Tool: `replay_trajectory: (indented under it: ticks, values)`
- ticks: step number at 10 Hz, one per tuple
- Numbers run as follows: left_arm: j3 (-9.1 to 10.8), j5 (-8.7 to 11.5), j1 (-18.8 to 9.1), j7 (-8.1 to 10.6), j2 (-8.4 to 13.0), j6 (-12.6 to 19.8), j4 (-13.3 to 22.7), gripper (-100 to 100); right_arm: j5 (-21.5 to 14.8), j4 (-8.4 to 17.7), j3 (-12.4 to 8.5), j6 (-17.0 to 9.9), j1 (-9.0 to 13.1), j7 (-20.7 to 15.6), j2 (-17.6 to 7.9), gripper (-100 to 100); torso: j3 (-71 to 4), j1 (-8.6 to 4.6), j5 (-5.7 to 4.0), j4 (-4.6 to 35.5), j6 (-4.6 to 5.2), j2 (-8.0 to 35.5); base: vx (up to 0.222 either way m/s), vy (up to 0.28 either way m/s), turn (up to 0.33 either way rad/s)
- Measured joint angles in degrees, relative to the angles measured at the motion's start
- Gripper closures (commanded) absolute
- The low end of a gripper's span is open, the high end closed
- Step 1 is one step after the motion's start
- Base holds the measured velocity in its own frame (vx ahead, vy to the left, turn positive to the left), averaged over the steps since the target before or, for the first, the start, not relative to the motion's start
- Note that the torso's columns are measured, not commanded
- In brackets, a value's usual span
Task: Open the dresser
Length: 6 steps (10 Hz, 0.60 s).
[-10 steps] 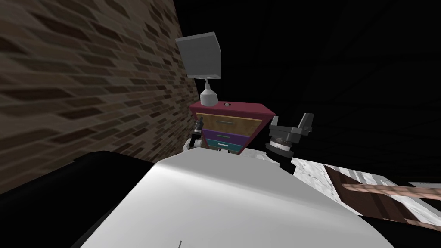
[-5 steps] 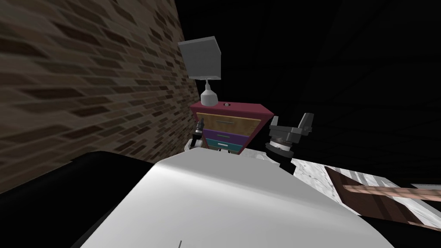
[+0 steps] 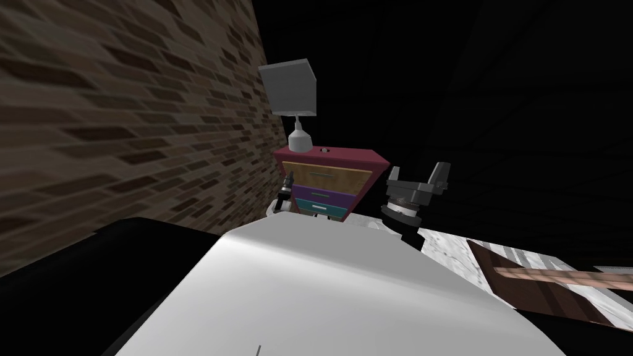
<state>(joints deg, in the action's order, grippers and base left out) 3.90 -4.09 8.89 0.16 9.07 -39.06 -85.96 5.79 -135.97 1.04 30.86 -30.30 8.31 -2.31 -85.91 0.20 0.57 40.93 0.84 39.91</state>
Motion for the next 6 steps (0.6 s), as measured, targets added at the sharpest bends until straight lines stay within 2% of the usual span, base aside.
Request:
replay_trajectory:
  ticks: [3, 4, 6]
  values:
    - [0.01, -0.3, -1.4, -0.22, -0.3, -1.5, 3.8, -100, 0.0, 0.0, 0.0, 0.0, 0.0, 0.0, 0.0, 0, 0.0, 0.00, 0.04, 0.0, 0.03, -0.1, -0.012, -0.017, -0.005]
    - [-0.05, -0.3, -0.9, -0.13, -0.2, -2.1, 4.9, -100, 0.0, 0.0, 0.0, 0.0, 0.0, 0.0, 0.0, 0, 0.0, 0.06, 0.01, 0.0, -0.06, 0.0, 0.006, -0.005, -0.001]
    - [-0.21, -0.4, -0.3, -0.06, -0.3, -1.6, 4.2, -100, 0.0, 0.0, 0.0, 0.0, 0.0, 0.0, 0.0, 0, 0.1, 0.09, 0.02, 0.1, -0.03, 0.1, 0.001, -0.011, 0.023]
